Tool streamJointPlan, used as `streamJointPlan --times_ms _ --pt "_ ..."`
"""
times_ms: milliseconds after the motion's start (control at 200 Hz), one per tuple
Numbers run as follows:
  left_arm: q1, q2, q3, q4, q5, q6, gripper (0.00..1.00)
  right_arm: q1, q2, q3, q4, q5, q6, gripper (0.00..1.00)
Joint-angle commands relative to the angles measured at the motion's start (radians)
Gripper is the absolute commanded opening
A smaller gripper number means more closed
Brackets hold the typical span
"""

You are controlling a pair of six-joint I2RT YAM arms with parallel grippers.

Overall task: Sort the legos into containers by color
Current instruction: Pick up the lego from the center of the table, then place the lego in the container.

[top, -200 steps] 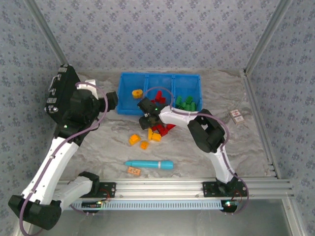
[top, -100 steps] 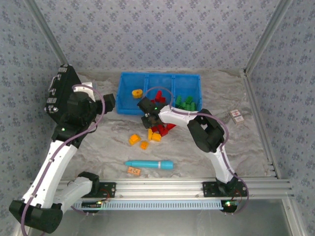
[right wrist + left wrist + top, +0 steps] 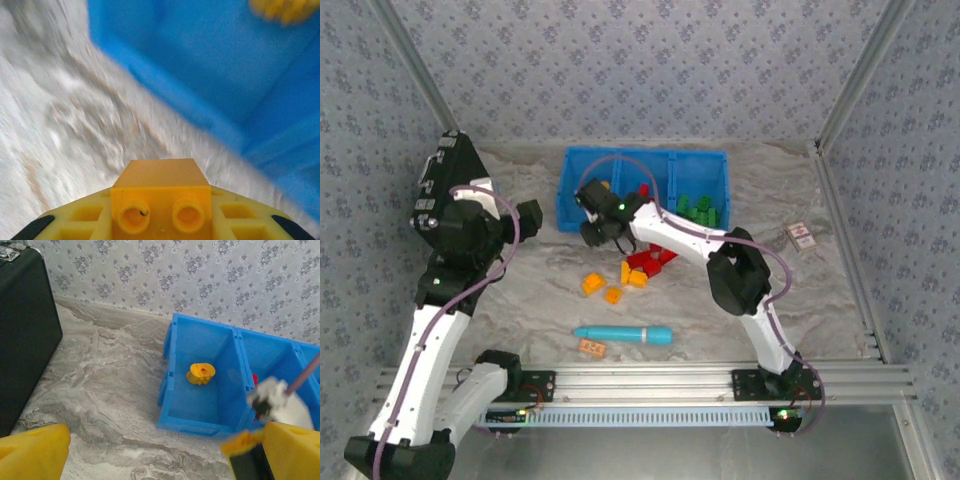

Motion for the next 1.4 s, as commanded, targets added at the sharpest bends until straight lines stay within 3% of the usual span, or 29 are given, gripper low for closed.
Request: streamJointPlan --times_ms 0,205,310,490,600,855,1115,1395 --pt "0.01 -0.039 0.011 -0.045 0.039 0.027 0.99 -0.025 0.082 0.154 -0.074 0.023 -0.068 0.3" --pt "0.01 -0.08 0.008 -0.13 0.077 0.04 1.0 -0.062 0.3 0.476 -0.162 0.032 -0.096 0.32" --pt "0.01 -0.099 -0.02 -0.164 0.121 0.009 0.99 -0.076 0.365 0.562 -0.168 0.03 -0.095 0.34" --pt "0.009 -0.151 -0.257 -0.077 0.309 -0.233 0.97 -0.097 0.39 0.573 -0.135 -0.007 -0.083 0.44" --pt "-0.007 -0.182 -0.392 -0.021 0.335 -0.342 0.94 -0.098 0.393 0.57 -0.134 -0.016 -0.086 0.47" --pt "-0.07 -0.206 -0.464 -0.03 0.259 -0.395 0.93 -0.079 0.352 0.522 -0.108 -0.024 -0.125 0.5" --pt "-0.185 -0.089 -0.462 0.008 0.194 -0.465 0.88 -0.069 0.198 0.393 -0.031 -0.045 -0.147 0.54" --pt "-0.33 0.124 -0.383 0.055 0.09 -0.511 0.83 -0.079 -0.089 0.059 0.104 0.0 -0.183 0.57"
